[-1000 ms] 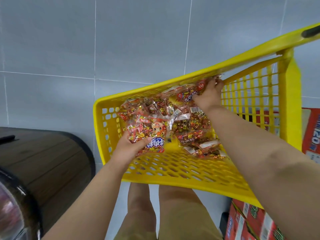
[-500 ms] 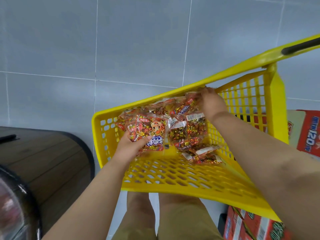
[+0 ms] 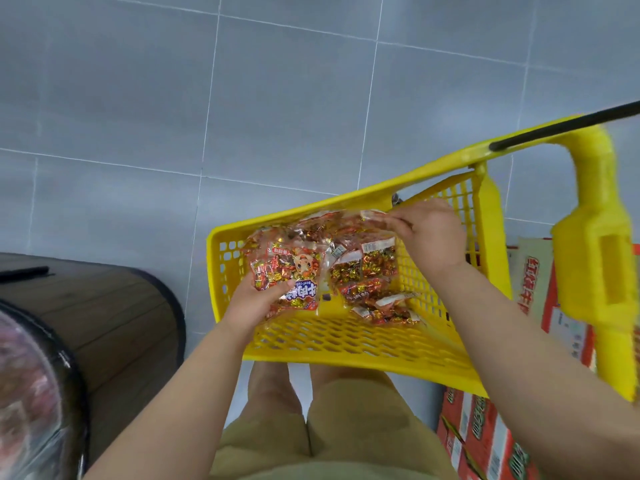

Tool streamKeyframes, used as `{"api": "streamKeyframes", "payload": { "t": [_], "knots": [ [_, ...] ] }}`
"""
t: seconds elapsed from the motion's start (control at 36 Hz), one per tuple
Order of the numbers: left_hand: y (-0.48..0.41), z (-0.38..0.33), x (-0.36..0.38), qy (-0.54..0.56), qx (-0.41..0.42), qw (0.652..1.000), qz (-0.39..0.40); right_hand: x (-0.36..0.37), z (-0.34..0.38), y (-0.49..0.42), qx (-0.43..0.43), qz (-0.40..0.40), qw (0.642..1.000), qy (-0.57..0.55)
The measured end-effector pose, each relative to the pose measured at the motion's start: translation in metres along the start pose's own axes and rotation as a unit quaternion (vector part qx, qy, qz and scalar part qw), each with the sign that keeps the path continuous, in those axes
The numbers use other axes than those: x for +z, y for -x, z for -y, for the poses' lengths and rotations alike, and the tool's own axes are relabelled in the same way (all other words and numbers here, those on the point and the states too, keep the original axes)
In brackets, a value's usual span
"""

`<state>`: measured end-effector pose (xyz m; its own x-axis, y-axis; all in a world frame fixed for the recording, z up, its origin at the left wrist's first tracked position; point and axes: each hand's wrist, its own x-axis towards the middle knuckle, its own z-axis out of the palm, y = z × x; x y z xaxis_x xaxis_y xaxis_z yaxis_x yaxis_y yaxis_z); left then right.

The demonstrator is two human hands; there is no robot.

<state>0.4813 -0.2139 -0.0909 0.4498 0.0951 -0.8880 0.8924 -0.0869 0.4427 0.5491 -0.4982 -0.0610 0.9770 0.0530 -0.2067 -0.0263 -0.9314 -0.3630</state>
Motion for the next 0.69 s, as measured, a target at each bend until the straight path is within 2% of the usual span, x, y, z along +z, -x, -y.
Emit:
{"api": "streamKeyframes", "payload": {
  "t": [0.08, 0.11, 0.19, 0.39, 0.47, 0.58, 0.69],
  "knots": [
    [0.022, -0.001, -0.009, 0.035, 0.002, 0.999, -0.012, -0.022, 0.023, 0.016, 0.004, -0.068, 0.992, -0.105],
    [0.03, -0.002, -0.013, 0.05, 0.003, 0.999, -0.012, -0.028, 0.032, 0.021, 0.028, -0.059, 0.984, -0.163],
    [0.053, -0.006, -0.027, 0.107, 0.002, 0.994, -0.005, -0.04, 0.063, 0.028, 0.095, 0.036, 0.941, -0.323],
    [0.111, -0.011, -0.076, 0.254, 0.068, 0.963, -0.053, -0.045, 0.142, 0.029, 0.126, 0.12, 0.897, -0.406],
    [0.133, -0.002, -0.108, 0.306, 0.092, 0.944, -0.079, -0.037, 0.183, 0.031, 0.175, 0.2, 0.83, -0.49],
    [0.165, 0.023, -0.157, 0.36, 0.132, 0.918, -0.103, -0.023, 0.251, 0.047, 0.187, 0.277, 0.741, -0.583],
    [0.204, 0.064, -0.212, 0.416, 0.173, 0.881, -0.143, -0.005, 0.326, 0.078, 0.159, 0.331, 0.708, -0.603]
  ]
}}
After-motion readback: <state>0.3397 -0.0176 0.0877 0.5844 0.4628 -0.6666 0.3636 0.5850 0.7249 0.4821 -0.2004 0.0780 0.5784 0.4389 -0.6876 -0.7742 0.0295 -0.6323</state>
